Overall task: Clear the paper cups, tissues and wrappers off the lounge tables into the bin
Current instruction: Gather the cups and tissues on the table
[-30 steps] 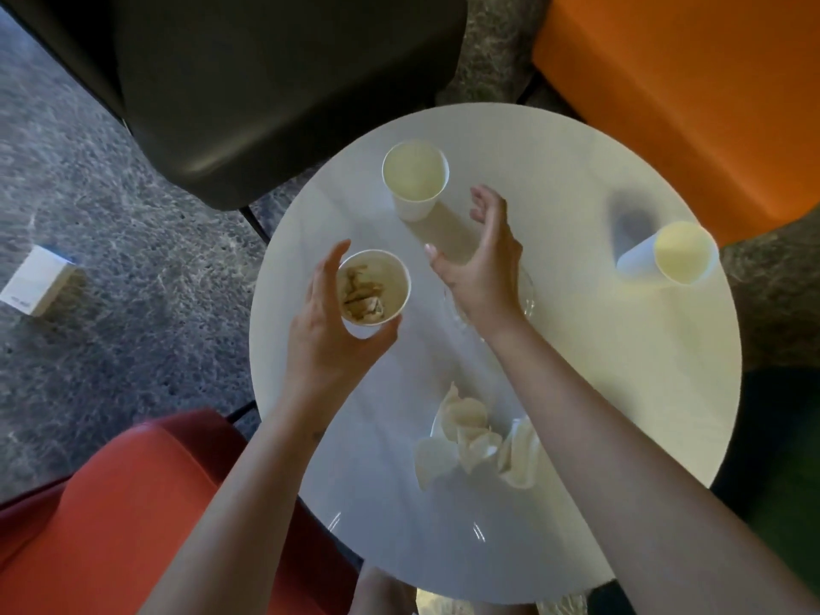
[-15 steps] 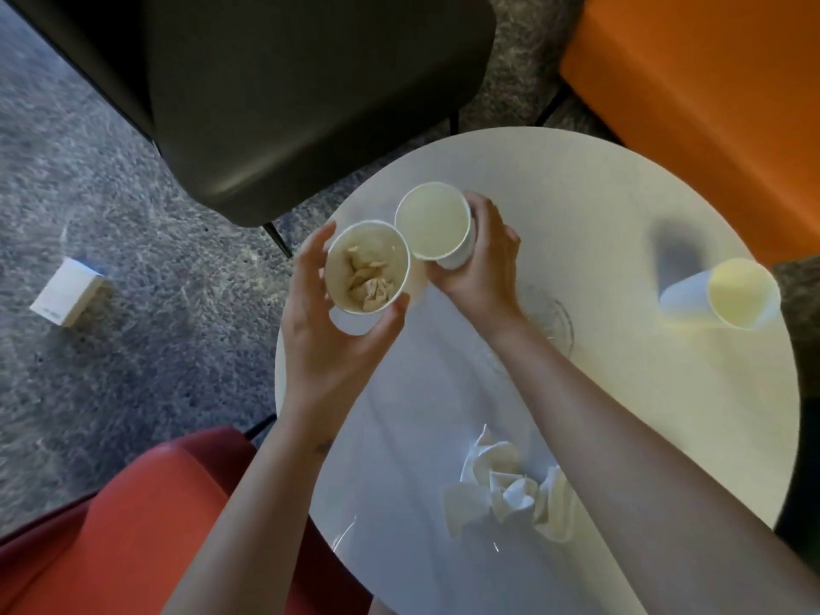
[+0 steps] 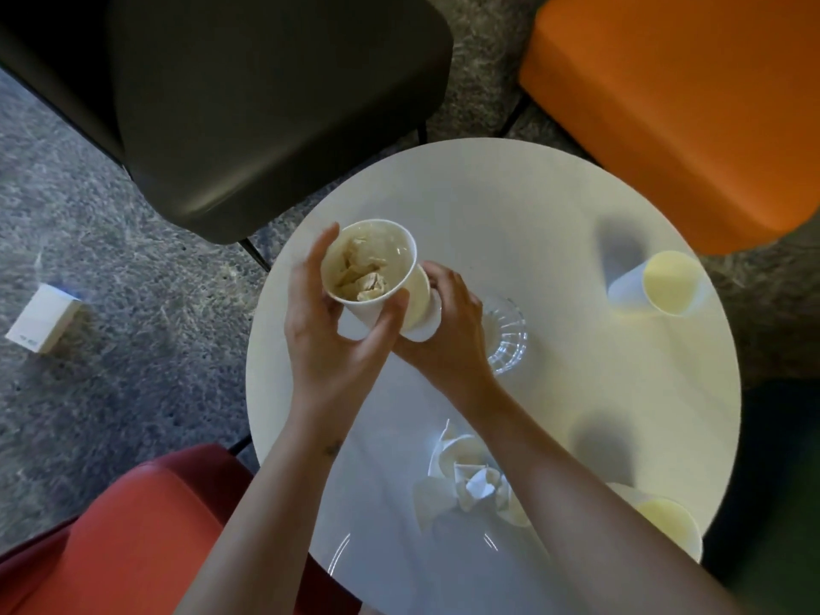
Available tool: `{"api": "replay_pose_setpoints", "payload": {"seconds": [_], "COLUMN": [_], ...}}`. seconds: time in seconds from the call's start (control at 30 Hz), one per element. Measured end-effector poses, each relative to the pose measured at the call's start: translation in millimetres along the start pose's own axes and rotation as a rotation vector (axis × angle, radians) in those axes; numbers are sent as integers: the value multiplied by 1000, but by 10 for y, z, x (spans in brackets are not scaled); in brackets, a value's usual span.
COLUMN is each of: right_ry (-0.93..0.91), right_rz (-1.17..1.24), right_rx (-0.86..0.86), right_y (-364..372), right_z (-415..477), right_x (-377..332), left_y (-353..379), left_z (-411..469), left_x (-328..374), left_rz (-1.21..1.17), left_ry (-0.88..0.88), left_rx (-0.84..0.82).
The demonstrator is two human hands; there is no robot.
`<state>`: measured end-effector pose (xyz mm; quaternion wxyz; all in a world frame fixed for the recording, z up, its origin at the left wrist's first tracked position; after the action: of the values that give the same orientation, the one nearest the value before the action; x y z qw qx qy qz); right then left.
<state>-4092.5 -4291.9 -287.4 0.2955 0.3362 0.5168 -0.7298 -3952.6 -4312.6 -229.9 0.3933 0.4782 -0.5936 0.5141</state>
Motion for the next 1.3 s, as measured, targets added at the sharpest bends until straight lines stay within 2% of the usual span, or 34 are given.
{"api": "replay_pose_setpoints", "payload": {"seconds": [0.1, 0.27, 0.4, 0.57, 0.63, 0.77, 0.87, 1.0, 1.13, 1.23, 1.3], "right_ry": [75, 114, 17, -101, -81, 79, 162, 189, 55, -90, -86], "right_rz": [75, 193, 112, -92, -189, -381, -449, -340, -148, -216, -142], "right_rx": [-43, 43, 36, -98, -62, 134, 139, 116, 40, -57, -92], "right_y": [-48, -385, -676, -1041, -1358, -2006, -2145, -2145, -2050, -1919, -1902], "right_z": [-145, -206, -241, -285, -257, -210, -193, -232, -345, -490, -563], "right_x": [50, 85, 65, 271, 513, 1066, 1395, 1605, 1435, 1202, 1128], "left_y": [124, 431, 693, 907, 983, 1197, 1352, 1530, 1733, 1940, 2085], "left_z": [-73, -267, -453, -622, -657, -721, -752, -820, -888, -922, -960], "left_x": [19, -44, -65, -23, 42, 145, 158, 167, 265, 331, 321], "left_rz": [37, 174, 173, 115, 115, 202, 212, 200, 187, 162, 177], "left_ry": [27, 11, -24, -83, -85, -43, -51, -68, -35, 4, 12], "left_rx": [5, -48, -70, -16, 0, -12, -15, -10, -28, -99, -147]}}
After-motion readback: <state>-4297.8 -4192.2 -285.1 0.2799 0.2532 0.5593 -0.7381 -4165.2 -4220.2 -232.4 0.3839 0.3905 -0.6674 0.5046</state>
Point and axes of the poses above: each hand's wrist, its own z-axis towards the middle knuckle, its own y-axis out of the palm, x = y × z, the point moved 10 cm from there along z, towards the middle knuckle, and after that the axes turned 12 degrees about -y, right-handed, at the moved point
